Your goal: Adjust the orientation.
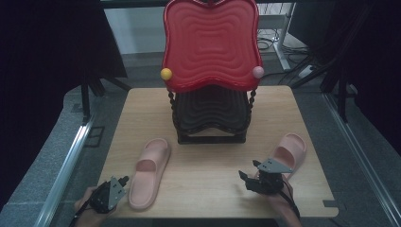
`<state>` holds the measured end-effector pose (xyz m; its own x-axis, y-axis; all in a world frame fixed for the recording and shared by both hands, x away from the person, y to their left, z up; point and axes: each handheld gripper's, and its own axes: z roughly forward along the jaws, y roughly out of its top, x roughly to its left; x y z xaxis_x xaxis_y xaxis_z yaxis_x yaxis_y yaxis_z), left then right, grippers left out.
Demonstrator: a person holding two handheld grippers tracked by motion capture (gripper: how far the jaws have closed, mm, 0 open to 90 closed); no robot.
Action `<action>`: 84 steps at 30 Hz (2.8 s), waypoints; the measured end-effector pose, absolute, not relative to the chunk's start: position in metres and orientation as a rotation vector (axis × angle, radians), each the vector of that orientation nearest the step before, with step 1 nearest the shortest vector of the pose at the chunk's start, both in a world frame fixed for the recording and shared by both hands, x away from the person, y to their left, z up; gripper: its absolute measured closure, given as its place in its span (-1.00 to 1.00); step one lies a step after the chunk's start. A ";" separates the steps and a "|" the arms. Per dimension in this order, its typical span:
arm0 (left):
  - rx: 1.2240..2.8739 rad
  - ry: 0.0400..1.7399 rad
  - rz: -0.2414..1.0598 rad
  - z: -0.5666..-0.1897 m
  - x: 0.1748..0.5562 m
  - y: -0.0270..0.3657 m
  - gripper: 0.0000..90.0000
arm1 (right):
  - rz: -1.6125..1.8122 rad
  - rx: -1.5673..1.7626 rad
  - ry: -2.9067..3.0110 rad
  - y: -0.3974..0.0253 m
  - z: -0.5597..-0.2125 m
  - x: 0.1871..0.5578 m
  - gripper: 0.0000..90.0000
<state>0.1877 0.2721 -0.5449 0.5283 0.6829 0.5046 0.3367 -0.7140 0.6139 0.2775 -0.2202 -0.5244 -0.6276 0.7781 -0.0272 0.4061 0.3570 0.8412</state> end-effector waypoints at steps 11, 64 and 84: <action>2.365 0.795 0.997 -0.558 0.174 0.258 1.00 | 1.179 1.032 2.199 -0.218 -0.525 0.277 -0.32; 2.186 0.771 1.396 -0.520 0.240 0.196 0.14 | 1.163 1.048 2.182 -0.220 -0.526 0.277 -0.32; 2.263 0.619 1.501 -0.545 0.253 0.183 0.73 | 1.163 1.048 2.177 -0.220 -0.525 0.277 -0.32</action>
<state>0.2533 0.1826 -0.5451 0.3415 0.5382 0.7705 0.1618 -0.8412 0.5159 0.2773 -0.2203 -0.5255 -0.6062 0.7944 -0.0398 0.4087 0.3540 0.8412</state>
